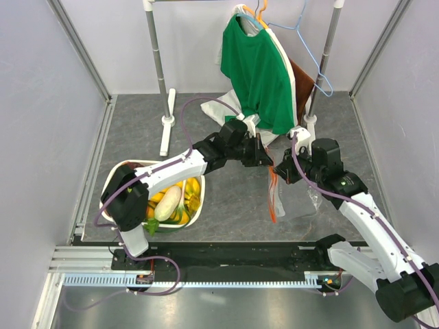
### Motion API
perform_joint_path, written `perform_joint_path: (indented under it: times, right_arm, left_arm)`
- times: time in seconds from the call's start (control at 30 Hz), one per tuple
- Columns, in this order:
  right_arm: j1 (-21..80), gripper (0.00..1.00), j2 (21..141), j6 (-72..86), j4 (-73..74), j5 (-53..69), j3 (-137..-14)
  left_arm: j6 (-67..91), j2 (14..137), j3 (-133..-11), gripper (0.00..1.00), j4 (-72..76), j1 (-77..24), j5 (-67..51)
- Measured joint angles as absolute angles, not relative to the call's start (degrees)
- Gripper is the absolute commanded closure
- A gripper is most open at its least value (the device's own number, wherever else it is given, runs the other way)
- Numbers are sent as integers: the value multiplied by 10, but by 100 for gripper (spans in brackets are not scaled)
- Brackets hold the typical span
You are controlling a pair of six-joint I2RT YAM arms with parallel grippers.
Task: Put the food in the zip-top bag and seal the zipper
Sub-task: Open the zipper of the food storage bag.
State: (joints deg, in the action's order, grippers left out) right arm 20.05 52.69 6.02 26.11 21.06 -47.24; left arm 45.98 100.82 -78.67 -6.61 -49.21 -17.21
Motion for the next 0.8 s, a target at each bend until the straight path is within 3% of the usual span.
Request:
perform_joint_path:
  times: [0.3, 0.47, 0.6, 0.8]
  right_arm:
    - [202, 99, 538, 79, 261, 106, -472]
    - [203, 63, 563, 77, 257, 41, -472]
    - [203, 50, 571, 67, 256, 74, -472]
    - [204, 47, 565, 67, 243, 124, -451]
  left_arm:
    - [481, 997, -733, 98, -42, -455, -227]
    - [497, 984, -708, 98, -41, -439, -257]
    - [517, 980, -703, 98, -38, -438, -263]
    - [548, 980, -702, 98, -12, -437, -272]
